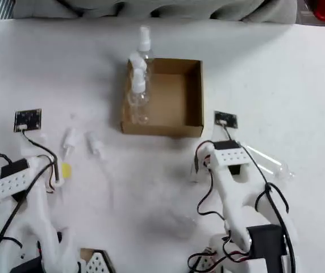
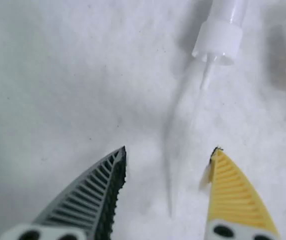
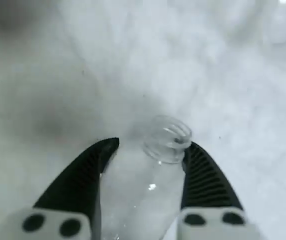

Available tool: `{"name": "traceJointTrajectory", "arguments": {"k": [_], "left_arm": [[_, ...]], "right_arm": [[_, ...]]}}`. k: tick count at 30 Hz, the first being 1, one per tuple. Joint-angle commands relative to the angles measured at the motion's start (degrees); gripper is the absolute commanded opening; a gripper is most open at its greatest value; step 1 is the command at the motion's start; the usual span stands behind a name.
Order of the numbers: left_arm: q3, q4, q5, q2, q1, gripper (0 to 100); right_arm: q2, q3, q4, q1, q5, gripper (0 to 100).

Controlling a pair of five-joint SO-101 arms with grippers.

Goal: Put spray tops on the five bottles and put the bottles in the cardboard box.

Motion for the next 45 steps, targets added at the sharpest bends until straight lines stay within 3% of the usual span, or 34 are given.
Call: {"name": "traceJointTrajectory", "arguments": {"k": [1, 5, 12, 18, 22, 30, 35, 45], "left_arm": [[-0.09, -1.05, -0.62, -2.15, 0.66, 26], [-0.09, -0.97, -0.62, -2.15, 0.57, 26], [-0.09, -0.88, -0.62, -2.15, 0.57, 26], [-0.09, -0.88, -0.62, -2.15, 0.57, 26], [-0.09, -0.88, -0.62, -2.15, 0.57, 26], [-0.09, -0.79, -0.62, -2.15, 0.48, 26], [-0.09, -0.79, -0.62, -2.15, 0.48, 26], [-0.09, -0.79, -0.62, -2.15, 0.31, 26]], "right_arm": [[0.22, -2.73, -0.22, 0.04, 3.25, 3.0], [0.04, -2.90, -0.40, 2.42, 12.04, 3.0], [0.48, -8.35, -0.40, 11.91, 37.36, 3.0], [0.66, -10.55, -0.31, 14.64, 48.26, 3.6], [0.75, -10.55, -0.31, 12.97, 48.62, 4.3], [0.75, -6.15, -4.26, 9.63, 48.44, 24.2], [0.48, -5.27, -7.34, 8.31, 42.46, 25.1], [0.13, -9.05, -4.00, 6.11, 39.91, 25.1]]}}
